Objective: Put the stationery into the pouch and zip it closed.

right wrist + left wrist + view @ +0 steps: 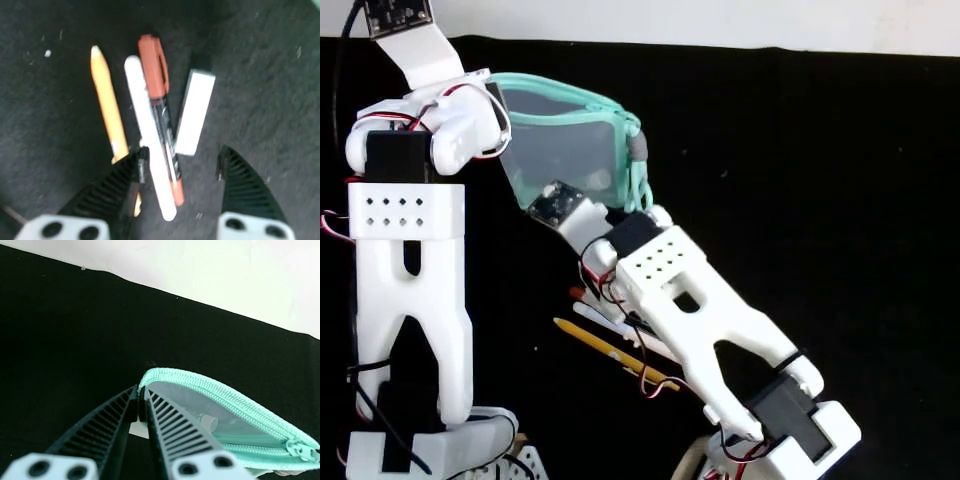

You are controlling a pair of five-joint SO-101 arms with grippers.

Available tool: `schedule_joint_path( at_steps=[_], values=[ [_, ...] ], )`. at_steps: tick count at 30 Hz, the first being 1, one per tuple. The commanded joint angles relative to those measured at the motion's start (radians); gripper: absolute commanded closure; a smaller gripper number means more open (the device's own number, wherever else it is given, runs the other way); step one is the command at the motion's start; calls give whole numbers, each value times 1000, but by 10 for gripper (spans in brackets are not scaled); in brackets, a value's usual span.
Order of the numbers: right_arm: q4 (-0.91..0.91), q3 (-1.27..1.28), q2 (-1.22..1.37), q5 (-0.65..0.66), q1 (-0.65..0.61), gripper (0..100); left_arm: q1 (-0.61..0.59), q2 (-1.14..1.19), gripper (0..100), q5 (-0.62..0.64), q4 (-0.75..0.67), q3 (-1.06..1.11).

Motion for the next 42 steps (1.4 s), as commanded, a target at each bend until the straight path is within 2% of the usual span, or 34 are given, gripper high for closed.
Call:
schedule_joint_path(
  at_steps=[1, 10, 22, 31, 42],
  values=[
    [-107, 30, -35, 46, -2, 779, 1, 47, 994, -5, 0, 4],
    [-311, 62, 127, 69, 28, 779, 1, 47, 994, -6, 0, 4],
    [-318, -82, 323, 69, 71, 782, -1, 47, 994, -6, 0, 4],
    [-317, -165, 427, 61, 128, 984, -1, 47, 994, -6, 0, 4],
    [-295, -165, 427, 43, 130, 991, -2, 47, 994, -6, 0, 4]
  ],
)
